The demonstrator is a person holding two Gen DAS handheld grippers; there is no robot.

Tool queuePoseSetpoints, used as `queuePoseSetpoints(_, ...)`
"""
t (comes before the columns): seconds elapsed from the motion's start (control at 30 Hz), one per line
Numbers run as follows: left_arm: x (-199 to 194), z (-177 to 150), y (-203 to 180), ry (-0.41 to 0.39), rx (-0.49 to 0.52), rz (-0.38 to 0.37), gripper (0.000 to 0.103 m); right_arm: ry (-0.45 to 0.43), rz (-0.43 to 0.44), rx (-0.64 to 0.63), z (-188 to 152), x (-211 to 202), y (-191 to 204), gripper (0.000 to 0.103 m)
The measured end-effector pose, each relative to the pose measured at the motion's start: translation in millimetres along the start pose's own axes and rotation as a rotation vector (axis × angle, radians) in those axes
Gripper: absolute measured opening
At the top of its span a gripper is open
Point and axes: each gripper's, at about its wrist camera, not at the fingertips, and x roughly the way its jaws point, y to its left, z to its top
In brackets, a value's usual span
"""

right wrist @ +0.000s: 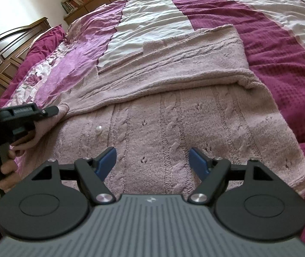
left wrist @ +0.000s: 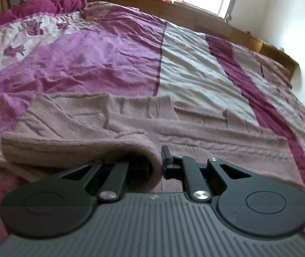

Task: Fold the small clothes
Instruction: 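Carry the sleeve with the left tool across the cardigan body and release, then grasp the laid sleeve cuff with the right tool and lift it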

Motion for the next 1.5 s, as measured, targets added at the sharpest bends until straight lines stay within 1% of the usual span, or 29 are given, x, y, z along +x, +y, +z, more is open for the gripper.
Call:
queuePoseSetpoints(0.07, 2.3, -2.9, -1.2, 0.018, 0.008, -0.001, 0.013, 0.0, 0.0, -0.001, 0.1, -0.1, -0.1, 0.08)
queuePoseSetpoints(0.13, 3.6, -4.6, -1.0, 0.039, 0.013, -0.015, 0.018, 0.0, 0.0, -0.001, 0.0, 0.1, -0.1, 0.08)
queuePoseSetpoints(0.2, 3.9, -5.6, 0.1, 0.059, 0.01, -0.039, 0.03, 0.0, 0.0, -0.001, 0.0, 0.1, -0.1, 0.08)
queuePoseSetpoints(0.23, 3.4, -6.3, 0.7, 0.066, 0.004, -0.052, 0.033, 0.0, 0.0, -0.002, 0.1, 0.2, -0.1, 0.08)
queuePoseSetpoints(0.3, 1.3, -6.9, -0.1, 0.077, -0.004, -0.078, 0.046, 0.0, -0.001, -0.002, 0.1, 0.3, -0.1, 0.08)
queuePoseSetpoints(0.4, -4.8, -5.9, -2.8, 0.083, 0.003, -0.105, 0.053, 0.001, -0.002, -0.002, 0.2, 0.6, 0.1, 0.08)
queuePoseSetpoints(0.57, -19.4, -2.5, 1.0, 0.096, -0.005, -0.126, 0.055, 0.003, -0.006, -0.006, -0.1, 2.8, 0.4, 0.08)
queuePoseSetpoints(0.67, -29.1, -3.0, 2.3, 0.102, 0.017, -0.119, 0.055, 0.007, -0.012, -0.012, 0.3, 5.3, 3.9, 0.08)
queuePoseSetpoints(0.83, -43.4, -4.6, 10.8, 0.105, 0.005, -0.136, 0.056, 0.019, 0.009, -0.038, 4.3, 6.2, 17.2, 0.08)
queuePoseSetpoints(0.9, -47.2, -2.8, 14.7, 0.123, 0.002, -0.136, 0.056, 0.024, 0.017, -0.058, 7.3, 7.2, 25.7, 0.08)
queuePoseSetpoints(1.0, -52.3, -2.9, 23.2, 0.155, 0.013, -0.109, 0.056, 0.028, 0.042, -0.089, 12.9, 9.4, 41.7, 0.08)
queuePoseSetpoints(1.17, -64.0, -7.8, 44.8, 0.176, 0.007, -0.074, 0.057, 0.064, 0.133, -0.136, 28.9, 20.2, 75.5, 0.08)
queuePoseSetpoints(1.27, -70.3, -10.3, 58.5, 0.177, -0.007, -0.048, 0.057, 0.085, 0.165, -0.175, 39.0, 35.3, 102.1, 0.08)
queuePoseSetpoints(1.33, -73.1, -11.8, 69.1, 0.183, -0.02, -0.015, 0.056, 0.101, 0.19, -0.194, 45.5, 48.1, 120.3, 0.08)
queuePoseSetpoints(1.5, -80.0, -14.7, 94.5, 0.171, -0.069, 0.041, 0.056, 0.161, 0.248, -0.244, 54.5, 77.6, 159.4, 0.08)
